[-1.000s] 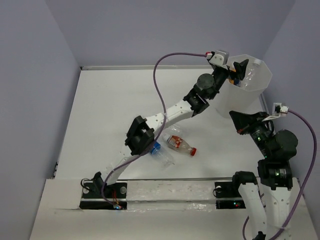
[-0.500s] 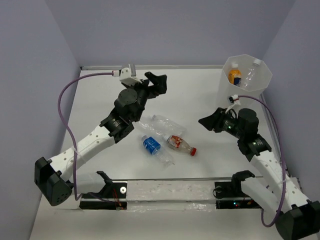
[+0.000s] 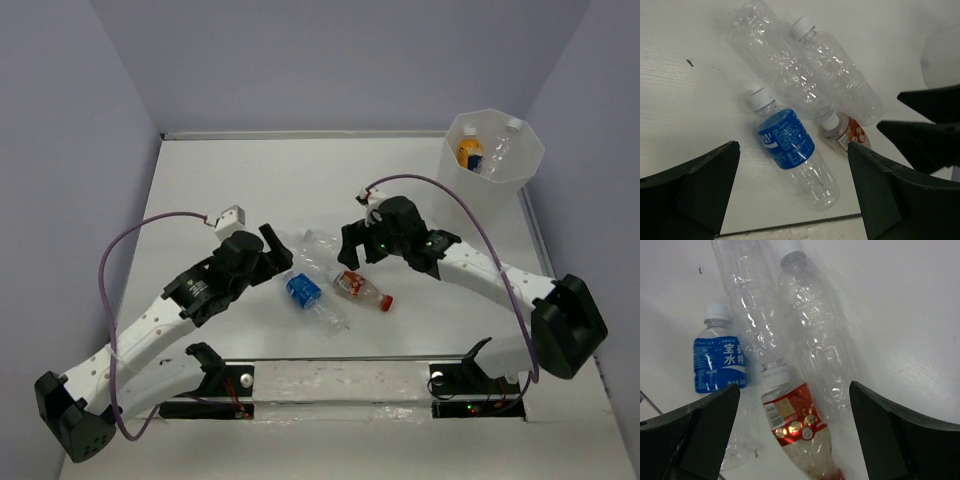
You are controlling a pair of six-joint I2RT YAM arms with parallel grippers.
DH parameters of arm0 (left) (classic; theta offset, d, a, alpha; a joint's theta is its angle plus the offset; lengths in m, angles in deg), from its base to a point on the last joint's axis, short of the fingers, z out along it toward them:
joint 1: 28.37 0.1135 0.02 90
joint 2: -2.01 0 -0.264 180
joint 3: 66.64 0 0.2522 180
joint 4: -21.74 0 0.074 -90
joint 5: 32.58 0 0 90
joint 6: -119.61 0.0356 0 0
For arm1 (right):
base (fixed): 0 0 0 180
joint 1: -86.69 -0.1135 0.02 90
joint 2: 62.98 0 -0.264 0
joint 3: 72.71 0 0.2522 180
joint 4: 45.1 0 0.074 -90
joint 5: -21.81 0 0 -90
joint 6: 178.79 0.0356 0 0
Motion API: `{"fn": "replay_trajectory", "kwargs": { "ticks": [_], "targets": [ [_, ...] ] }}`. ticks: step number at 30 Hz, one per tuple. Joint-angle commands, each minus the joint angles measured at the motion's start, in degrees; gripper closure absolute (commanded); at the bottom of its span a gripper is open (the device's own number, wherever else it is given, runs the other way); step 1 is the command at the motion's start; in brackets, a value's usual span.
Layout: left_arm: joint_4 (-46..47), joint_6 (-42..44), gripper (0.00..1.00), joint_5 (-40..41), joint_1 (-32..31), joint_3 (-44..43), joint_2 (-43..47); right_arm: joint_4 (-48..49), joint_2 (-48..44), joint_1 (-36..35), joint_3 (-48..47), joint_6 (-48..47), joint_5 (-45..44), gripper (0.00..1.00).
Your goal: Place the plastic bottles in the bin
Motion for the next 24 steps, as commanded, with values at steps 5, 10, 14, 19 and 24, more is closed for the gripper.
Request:
{"fn": "replay_trajectory", "kwargs": {
  "ticks": [5,10,14,19,24],
  "targets": [
    [-10.92,-9.41,0.01,-14.45,0.66,7.59,6.10,-0.55,16.02,-0.59,-15.82,-13.05,-3.64,0.06],
    [-3.48,-15.30,0.01,-18.93,0.66,16.12,7.76,-3.18,25.24,-0.59,-25.65,-14.11,-2.41,0.13],
    [1.11,-17.68,0.01,-20.34,0.66,19.22,8.29,-4.59,29.21,-0.59,-29.01,-16.56,-0.92,0.14],
    [6.03,-18.03,0.01,-20.52,0.66,19.92,8.04,-5.91,32.47,-0.59,-31.04,-16.74,1.28,0.14],
    [9.29,-16.54,0.01,-19.82,0.66,18.61,4.70,-6.87,34.32,-0.59,-32.01,-16.83,4.18,0.13]
  ]
}}
